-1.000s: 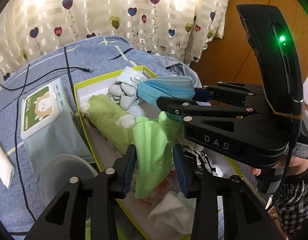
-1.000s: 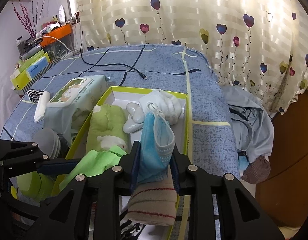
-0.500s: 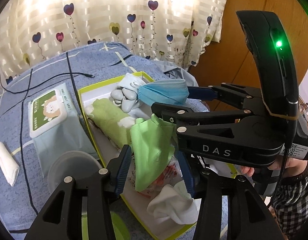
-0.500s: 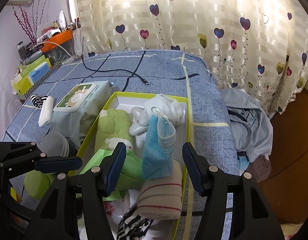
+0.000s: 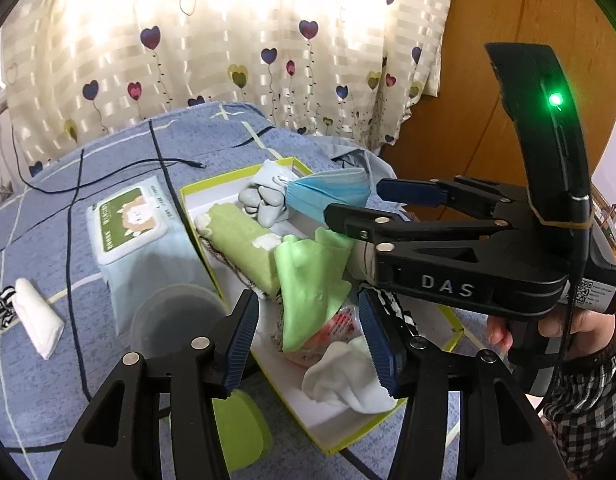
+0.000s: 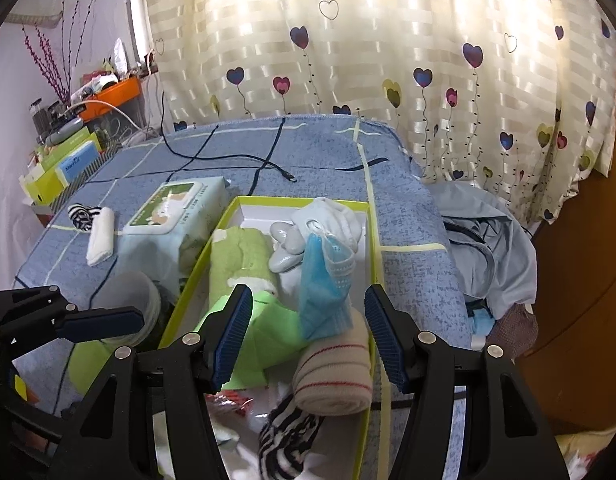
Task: Organize soft objects
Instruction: 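Move both open tools back toward the striped sock and white towel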
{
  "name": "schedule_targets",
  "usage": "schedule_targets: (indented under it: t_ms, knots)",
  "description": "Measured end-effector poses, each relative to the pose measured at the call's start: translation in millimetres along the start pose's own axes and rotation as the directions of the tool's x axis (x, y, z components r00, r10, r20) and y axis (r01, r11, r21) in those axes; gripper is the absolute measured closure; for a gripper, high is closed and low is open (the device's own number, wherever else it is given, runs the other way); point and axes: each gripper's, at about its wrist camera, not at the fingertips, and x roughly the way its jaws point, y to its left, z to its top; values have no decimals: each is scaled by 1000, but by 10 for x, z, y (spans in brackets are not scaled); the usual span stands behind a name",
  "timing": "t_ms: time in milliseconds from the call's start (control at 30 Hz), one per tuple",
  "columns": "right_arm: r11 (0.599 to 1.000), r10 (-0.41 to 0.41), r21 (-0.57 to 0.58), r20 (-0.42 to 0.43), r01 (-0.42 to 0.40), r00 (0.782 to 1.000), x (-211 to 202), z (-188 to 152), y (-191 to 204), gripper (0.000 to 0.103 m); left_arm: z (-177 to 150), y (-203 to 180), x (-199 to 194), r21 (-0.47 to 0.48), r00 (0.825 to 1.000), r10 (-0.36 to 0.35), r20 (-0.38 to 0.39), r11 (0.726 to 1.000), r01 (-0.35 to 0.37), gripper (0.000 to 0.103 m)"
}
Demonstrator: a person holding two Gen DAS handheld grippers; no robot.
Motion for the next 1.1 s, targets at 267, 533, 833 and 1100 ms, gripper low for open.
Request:
schedule_targets:
  t_ms: [267, 533, 833, 1100]
  knots:
    - [999, -41, 35, 39, 39, 998, -248, -88, 165, 44, -107, 101, -336, -21, 996, 56, 68, 998, -55, 51]
    - [997, -58, 51, 103, 53, 993, -510, -169, 411, 44, -245, 306, -613, -80, 984, 139, 113, 988, -131, 51]
    - [999, -39, 6, 142, 39, 989, -642, -218, 811, 44, -462, 604, -865, -159, 971, 197, 135, 972, -175, 51]
    - [1000, -2, -25, 151, 6, 988, -572, -211, 1162, 44, -606, 920, -1034, -213, 956, 257, 143, 951, -224, 51]
